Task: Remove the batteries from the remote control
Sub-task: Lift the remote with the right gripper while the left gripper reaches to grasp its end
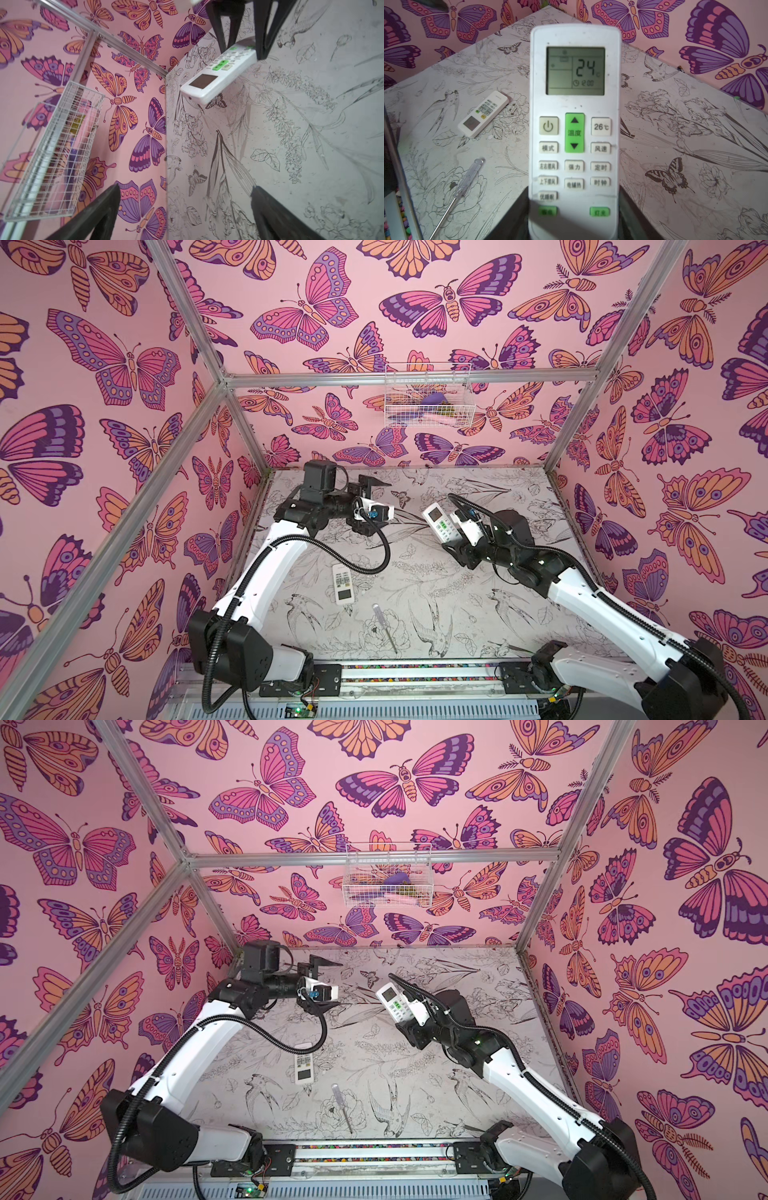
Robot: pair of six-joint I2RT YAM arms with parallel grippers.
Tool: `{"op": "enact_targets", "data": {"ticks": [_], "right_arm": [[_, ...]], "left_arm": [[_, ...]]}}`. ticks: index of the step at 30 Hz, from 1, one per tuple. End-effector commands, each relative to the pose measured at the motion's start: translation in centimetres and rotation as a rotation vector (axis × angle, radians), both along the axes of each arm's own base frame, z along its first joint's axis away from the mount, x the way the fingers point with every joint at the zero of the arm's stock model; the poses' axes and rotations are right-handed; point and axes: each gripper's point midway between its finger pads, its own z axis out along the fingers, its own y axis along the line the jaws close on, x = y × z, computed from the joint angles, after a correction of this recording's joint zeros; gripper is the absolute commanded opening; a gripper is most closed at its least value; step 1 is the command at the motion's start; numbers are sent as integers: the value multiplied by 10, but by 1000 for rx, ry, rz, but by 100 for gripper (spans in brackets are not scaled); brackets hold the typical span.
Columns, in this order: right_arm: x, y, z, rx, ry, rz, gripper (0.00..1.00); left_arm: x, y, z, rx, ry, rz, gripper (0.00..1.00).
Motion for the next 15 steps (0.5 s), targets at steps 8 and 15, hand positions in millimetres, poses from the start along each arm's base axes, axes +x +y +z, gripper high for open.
{"op": "enact_targets", "data": {"ticks": [8, 15], "right_arm": [[-27, 25, 10, 18, 16, 261, 51], [-31, 33, 0, 1, 56, 331, 51]], "left_arm": [[-2, -23, -18, -45, -574, -205, 100], [-15, -25, -38, -66, -582, -259, 100]]}}
